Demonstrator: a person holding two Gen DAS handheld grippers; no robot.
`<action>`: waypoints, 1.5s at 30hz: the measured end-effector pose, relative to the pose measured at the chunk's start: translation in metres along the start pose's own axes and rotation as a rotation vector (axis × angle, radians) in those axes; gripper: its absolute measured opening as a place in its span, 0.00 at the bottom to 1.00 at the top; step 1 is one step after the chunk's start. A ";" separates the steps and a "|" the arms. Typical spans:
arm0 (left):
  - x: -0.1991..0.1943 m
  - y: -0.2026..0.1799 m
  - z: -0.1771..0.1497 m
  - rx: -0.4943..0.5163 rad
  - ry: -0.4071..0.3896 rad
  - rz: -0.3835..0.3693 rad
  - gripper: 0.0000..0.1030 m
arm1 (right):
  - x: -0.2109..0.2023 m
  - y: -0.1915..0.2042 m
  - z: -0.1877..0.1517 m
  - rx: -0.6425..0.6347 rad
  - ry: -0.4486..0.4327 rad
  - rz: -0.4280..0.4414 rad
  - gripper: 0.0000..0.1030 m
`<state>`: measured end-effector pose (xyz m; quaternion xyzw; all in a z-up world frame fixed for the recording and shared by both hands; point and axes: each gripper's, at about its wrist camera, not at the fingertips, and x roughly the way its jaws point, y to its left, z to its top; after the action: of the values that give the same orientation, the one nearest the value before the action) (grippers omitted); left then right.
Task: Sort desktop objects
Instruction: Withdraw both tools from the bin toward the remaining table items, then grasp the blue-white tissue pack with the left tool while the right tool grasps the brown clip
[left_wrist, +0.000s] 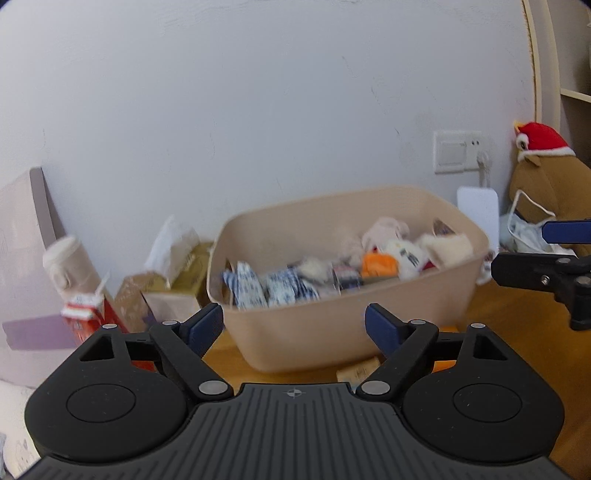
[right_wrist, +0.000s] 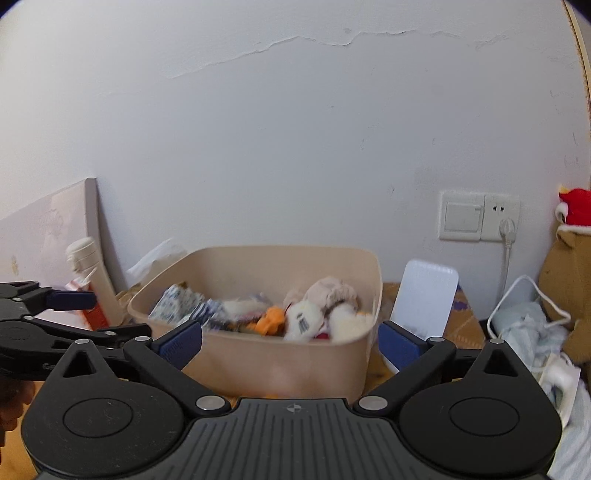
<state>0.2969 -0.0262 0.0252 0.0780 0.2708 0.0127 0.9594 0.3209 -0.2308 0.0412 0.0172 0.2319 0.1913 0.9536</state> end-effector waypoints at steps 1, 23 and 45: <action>0.001 -0.001 -0.005 0.000 0.007 -0.002 0.83 | -0.004 0.003 -0.005 -0.011 0.007 0.005 1.00; 0.019 0.012 -0.086 -0.087 0.160 0.013 0.83 | 0.041 0.049 -0.103 -0.207 0.208 0.000 1.00; 0.032 -0.005 -0.102 -0.065 0.177 -0.020 0.83 | 0.068 0.027 -0.116 -0.145 0.234 -0.027 0.94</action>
<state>0.2712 -0.0143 -0.0781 0.0429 0.3550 0.0188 0.9337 0.3155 -0.1871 -0.0888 -0.0772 0.3276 0.1952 0.9212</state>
